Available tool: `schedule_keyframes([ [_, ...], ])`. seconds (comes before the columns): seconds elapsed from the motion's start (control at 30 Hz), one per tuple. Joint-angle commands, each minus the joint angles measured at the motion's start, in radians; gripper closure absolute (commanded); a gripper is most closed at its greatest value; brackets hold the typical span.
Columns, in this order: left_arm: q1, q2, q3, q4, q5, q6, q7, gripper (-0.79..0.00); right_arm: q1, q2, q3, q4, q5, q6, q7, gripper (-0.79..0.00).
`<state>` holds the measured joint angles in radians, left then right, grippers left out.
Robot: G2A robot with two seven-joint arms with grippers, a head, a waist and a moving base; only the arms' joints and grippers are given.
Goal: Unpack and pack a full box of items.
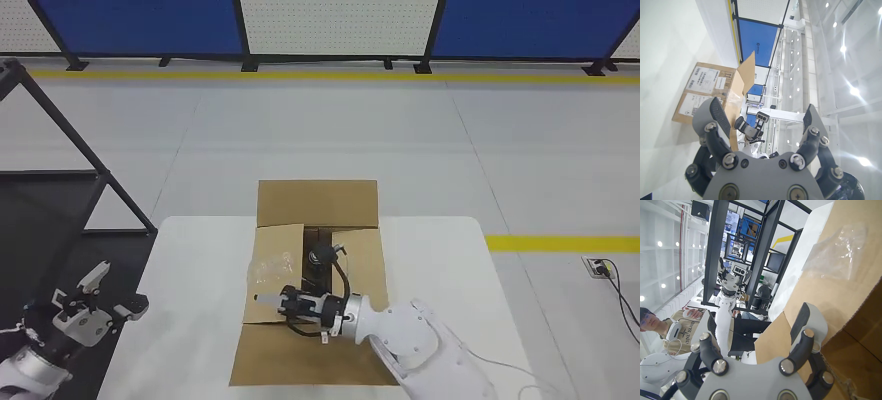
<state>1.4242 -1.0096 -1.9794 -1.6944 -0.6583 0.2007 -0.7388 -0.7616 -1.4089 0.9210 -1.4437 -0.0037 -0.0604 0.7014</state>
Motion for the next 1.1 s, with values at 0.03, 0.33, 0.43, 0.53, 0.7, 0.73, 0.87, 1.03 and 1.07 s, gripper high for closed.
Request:
schedule_keyframes([
  [0.03, -0.003, -0.001, 0.034, -0.007, 0.024, -0.002, 0.017, -0.785, 0.003, -0.003, -0.005, 0.009, -0.021, 0.029, -0.033, -0.785],
  [0.33, -0.025, -0.001, 0.131, -0.009, 0.076, 0.013, 0.030, -0.785, 0.001, -0.012, 0.003, 0.034, 0.011, 0.047, -0.085, -0.785],
  [0.43, -0.034, -0.003, 0.165, -0.005, 0.086, 0.008, 0.048, -0.785, 0.003, -0.014, 0.003, 0.038, 0.014, 0.045, -0.084, -0.785],
  [0.53, -0.045, -0.007, 0.201, 0.005, 0.070, 0.016, 0.057, -0.785, 0.004, -0.015, 0.004, 0.043, 0.014, 0.043, -0.078, -0.785],
  [0.7, -0.083, -0.008, 0.230, 0.048, 0.037, 0.078, 0.075, -0.785, 0.007, -0.016, 0.006, 0.049, 0.013, 0.036, -0.065, -0.785],
  [0.73, -0.083, -0.008, 0.230, 0.048, 0.037, 0.078, 0.075, -0.785, 0.007, -0.016, 0.007, 0.050, 0.012, 0.035, -0.063, -0.785],
  [0.87, -0.083, -0.008, 0.230, 0.048, 0.037, 0.078, 0.075, -0.785, 0.005, -0.015, 0.014, 0.050, 0.006, 0.029, -0.053, -0.785],
  [1.03, -0.083, -0.013, 0.231, 0.063, -0.020, 0.114, 0.112, -0.785, 0.000, -0.013, 0.026, 0.049, 0.005, 0.022, -0.042, -0.785],
  [1.07, -0.088, -0.015, 0.235, 0.070, -0.045, 0.138, 0.134, -0.785, 0.000, -0.012, 0.027, 0.049, 0.005, 0.021, -0.040, -0.785],
])
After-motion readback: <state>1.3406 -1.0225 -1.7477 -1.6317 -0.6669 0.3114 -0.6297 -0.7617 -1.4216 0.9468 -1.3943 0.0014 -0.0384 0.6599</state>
